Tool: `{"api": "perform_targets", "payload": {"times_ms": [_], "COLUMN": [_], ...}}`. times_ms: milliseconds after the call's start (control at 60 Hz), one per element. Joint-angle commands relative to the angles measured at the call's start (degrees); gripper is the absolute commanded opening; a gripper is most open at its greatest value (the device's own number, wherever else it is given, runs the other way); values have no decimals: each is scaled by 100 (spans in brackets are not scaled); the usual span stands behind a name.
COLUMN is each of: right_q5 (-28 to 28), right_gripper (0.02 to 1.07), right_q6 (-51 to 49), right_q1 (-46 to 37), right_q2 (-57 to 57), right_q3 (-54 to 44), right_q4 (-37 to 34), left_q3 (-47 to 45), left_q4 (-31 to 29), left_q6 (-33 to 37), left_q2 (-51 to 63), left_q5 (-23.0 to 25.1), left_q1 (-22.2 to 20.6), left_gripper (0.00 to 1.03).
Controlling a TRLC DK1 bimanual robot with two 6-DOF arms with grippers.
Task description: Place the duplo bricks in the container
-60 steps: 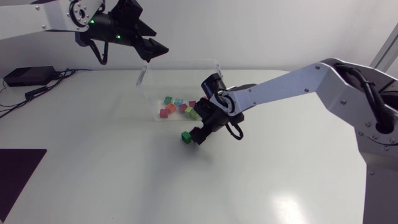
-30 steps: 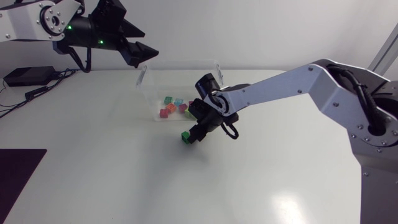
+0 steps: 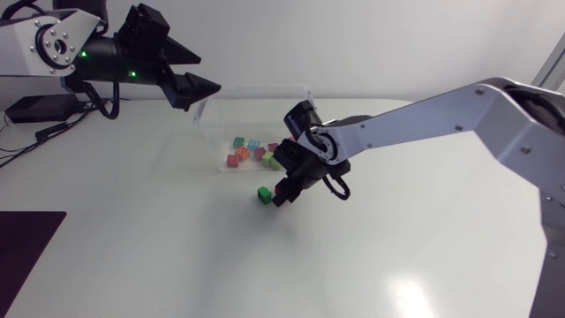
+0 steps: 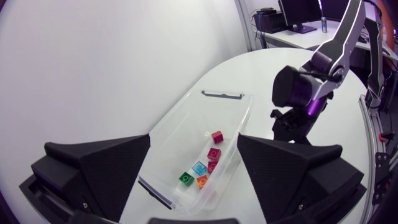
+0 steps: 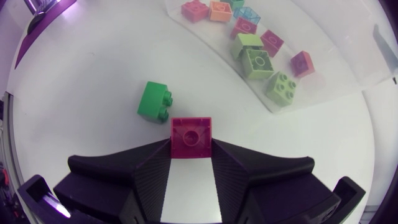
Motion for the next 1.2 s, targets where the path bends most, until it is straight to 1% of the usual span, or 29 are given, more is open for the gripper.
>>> {"api": "perform_targets", "payload": {"times_ms": [0,150,283,317,333,350,450,550,600,683,783,833,900,933,1033,1083,1133,1183], "right_q5": [-37,-55,-55,-55,-55,-55,-28,-11,-11,-11,-20,-28,-46,-55,-55,-64,-90,-99], "right_gripper": [36,36,36,36,36,36,36,36,36,36,36,36,36,36,38,43,56,74], "right_q6": [-72,-28,16,25,51,60,78,148,183,218,324,333,359,377,447,456,464,473], "right_q1": [-2,25,25,25,25,25,7,-72,-142,-274,-494,-555,-634,-670,-731,-757,-775,-801], "right_q2": [-375,-823,-1350,-1517,-1667,-1702,-1693,-1517,-1386,-1122,-744,-577,-331,-199,170,319,478,636], "right_q3": [-386,-914,-817,-694,-430,-334,238,791,1055,1459,2022,2250,2567,2716,3085,3244,3437,3657], "right_q4": [-66,92,-84,-163,-382,-426,-699,-804,-813,-813,-804,-813,-848,-857,-892,-892,-962,-1068], "left_q3": [-310,-539,-583,-600,-653,-662,-829,-1189,-1523,-1831,-2033,-2121,-2218,-2261,-2349,-2393,-2402,-2420], "left_q4": [31,39,39,31,31,13,-136,-242,-268,-268,-242,-171,4,233,567,734,813,936], "left_q6": [100,205,223,240,258,275,469,706,891,1058,1084,1084,1049,1014,934,908,891,820], "left_q2": [-155,-278,-295,-295,-287,-269,-172,-155,-155,-67,91,170,320,496,830,953,1040,1120], "left_q5": [69,78,69,69,69,69,43,-10,-133,-291,-309,-327,-494,-625,-828,-924,-933,-959], "left_q1": [-9,-44,-71,-80,-97,-115,-264,-528,-748,-1011,-1178,-1257,-1363,-1451,-1600,-1653,-1670,-1679], "left_gripper": [98,98,98,98,98,98,98,98,98,98,98,98,98,98,98,98,98,98]}}
